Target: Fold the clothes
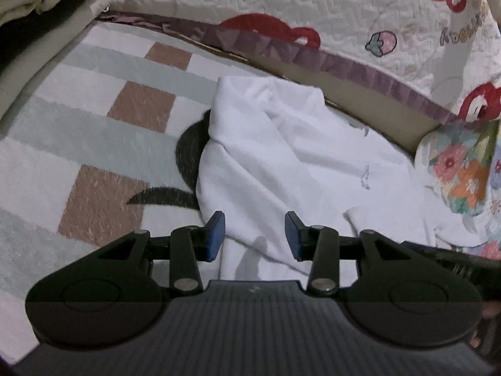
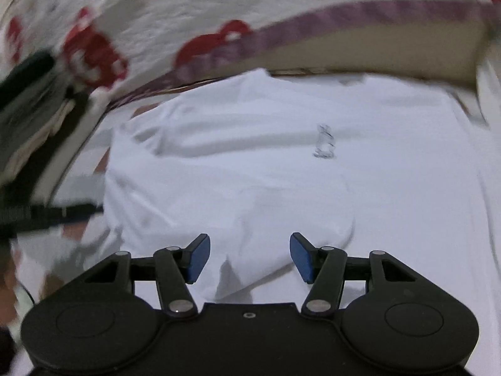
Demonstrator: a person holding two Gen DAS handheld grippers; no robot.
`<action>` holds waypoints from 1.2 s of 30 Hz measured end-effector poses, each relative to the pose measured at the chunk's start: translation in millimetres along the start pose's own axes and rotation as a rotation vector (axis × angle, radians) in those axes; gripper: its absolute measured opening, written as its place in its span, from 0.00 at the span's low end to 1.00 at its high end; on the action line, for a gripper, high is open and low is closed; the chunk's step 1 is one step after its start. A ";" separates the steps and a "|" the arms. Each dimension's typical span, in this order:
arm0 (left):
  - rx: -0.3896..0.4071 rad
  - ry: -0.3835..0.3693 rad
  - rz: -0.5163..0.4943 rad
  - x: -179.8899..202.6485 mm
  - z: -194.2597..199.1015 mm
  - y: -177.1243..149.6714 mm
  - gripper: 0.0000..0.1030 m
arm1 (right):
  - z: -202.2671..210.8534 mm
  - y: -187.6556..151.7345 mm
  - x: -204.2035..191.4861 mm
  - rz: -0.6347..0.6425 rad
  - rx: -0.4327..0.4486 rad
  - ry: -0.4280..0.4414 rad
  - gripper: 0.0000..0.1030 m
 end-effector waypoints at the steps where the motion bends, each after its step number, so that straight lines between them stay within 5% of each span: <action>1: -0.010 -0.002 -0.007 0.2 -2.5 -1.9 0.38 | -5.3 2.8 4.5 -0.035 -0.024 0.005 0.62; 7: -0.030 -0.002 -0.015 -4.2 -6.5 -4.6 0.36 | -59.6 8.4 -6.7 0.148 -0.086 -0.096 0.60; 8: -0.025 -0.001 -0.005 -7.4 -4.4 -2.4 0.36 | -61.0 10.1 -3.2 0.161 -0.046 -0.107 0.55; 10: -0.015 0.002 0.015 -14.2 -0.4 2.6 0.36 | -58.9 15.6 10.3 0.123 0.032 -0.103 0.20; 12: -0.006 0.008 0.032 -21.9 3.1 7.2 0.36 | -49.9 22.1 26.9 0.042 0.069 -0.065 0.07; 16: -0.006 0.032 0.055 -34.1 0.0 4.6 0.36 | -12.0 47.5 41.0 0.013 0.205 -0.057 0.06; 20: 0.006 0.016 0.065 -31.9 -0.8 3.8 0.36 | 61.5 91.3 42.3 0.007 0.443 -0.033 0.06; 24: 0.022 0.000 0.049 -21.3 1.9 4.6 0.36 | 144.8 112.3 55.0 -0.007 0.655 -0.175 0.06; 27: 0.023 -0.004 0.031 -13.6 2.0 4.4 0.36 | 147.9 96.9 81.1 -0.040 0.587 -0.261 0.06; 32: 0.032 -0.017 0.007 -7.1 1.6 7.4 0.36 | 97.4 27.2 144.5 -0.145 0.376 -0.428 0.07; 36: 0.039 -0.030 -0.010 -1.7 1.0 11.3 0.37 | 85.6 6.4 164.4 -0.210 0.346 -0.404 0.07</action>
Point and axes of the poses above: each gripper's, at about its wrist camera, not at the fingertips, and z roughly against the way its jaws point, x to its right, y to its top, the point moved 9 cm from there along -z, roughly the way its jaws point, and after that the axes turned 4 degrees about y, right-handed, at the moved point
